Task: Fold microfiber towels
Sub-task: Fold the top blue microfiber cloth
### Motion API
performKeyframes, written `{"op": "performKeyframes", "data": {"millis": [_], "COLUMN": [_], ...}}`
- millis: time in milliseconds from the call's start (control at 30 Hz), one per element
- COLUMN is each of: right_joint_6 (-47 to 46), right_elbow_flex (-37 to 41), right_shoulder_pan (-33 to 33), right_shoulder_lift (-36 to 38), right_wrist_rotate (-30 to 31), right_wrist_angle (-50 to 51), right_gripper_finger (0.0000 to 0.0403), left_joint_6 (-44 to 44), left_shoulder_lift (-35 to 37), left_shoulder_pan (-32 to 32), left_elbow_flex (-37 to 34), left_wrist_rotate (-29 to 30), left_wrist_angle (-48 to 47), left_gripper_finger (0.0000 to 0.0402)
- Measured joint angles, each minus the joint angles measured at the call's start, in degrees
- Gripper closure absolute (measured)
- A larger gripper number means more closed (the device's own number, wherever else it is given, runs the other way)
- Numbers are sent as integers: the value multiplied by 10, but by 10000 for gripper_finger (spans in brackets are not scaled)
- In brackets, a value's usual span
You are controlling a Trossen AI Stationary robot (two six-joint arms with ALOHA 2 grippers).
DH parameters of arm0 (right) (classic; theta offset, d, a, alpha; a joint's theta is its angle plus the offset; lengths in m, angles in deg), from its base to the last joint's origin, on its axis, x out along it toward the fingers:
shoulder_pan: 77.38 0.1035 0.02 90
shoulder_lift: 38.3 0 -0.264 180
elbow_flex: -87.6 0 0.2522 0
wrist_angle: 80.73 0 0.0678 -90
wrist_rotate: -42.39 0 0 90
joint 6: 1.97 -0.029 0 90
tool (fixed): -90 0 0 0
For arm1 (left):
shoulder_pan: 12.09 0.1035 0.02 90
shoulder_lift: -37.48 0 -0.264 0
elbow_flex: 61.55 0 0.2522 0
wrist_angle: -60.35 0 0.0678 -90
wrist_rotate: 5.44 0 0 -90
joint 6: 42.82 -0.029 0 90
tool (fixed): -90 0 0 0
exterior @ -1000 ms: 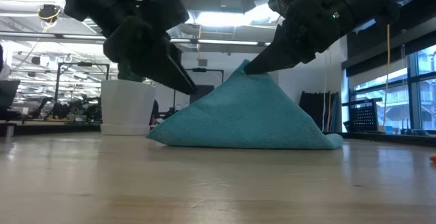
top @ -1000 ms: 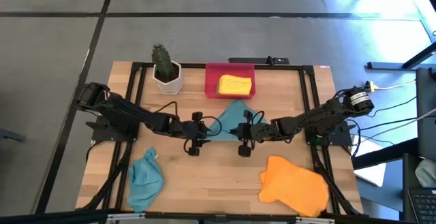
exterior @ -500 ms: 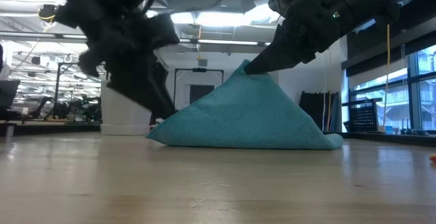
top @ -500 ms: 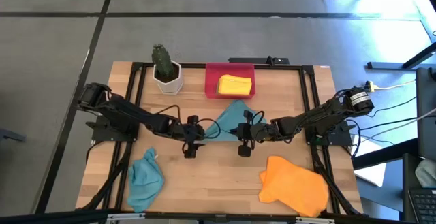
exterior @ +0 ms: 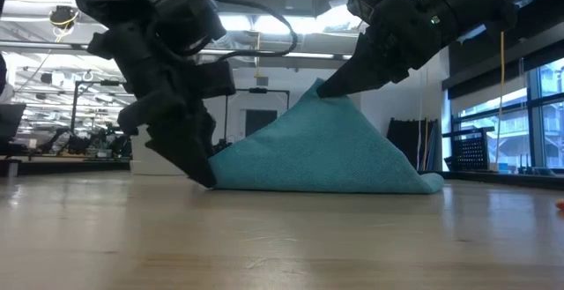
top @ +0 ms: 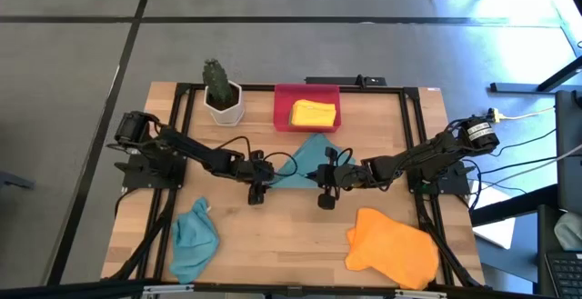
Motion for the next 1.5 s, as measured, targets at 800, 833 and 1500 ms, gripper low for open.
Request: {"op": "performKeyframes", "data": {"millis": [800,833,1500], "right_joint_6": [-13,-12,-73], "right_elbow_flex": [-1,-1,-2], "right_shoulder_pan": [13,20,225], "right_shoulder_lift": [17,20,17], "right_wrist_rotate": [-32,-34,-57], "right_wrist_angle": [15,21,68], "right_gripper_finger": [394,395,399], "left_joint_6": [-27,-26,-6], "left_shoulder_lift": [27,27,24], "left_shoulder_pan": [-41,-51,-277], "left_elbow_flex": [80,85,206], "left_wrist_rotate": [42,46,60], "left_wrist_angle": [-96,-98,-156], "left_gripper_finger": [399,398,401]}}
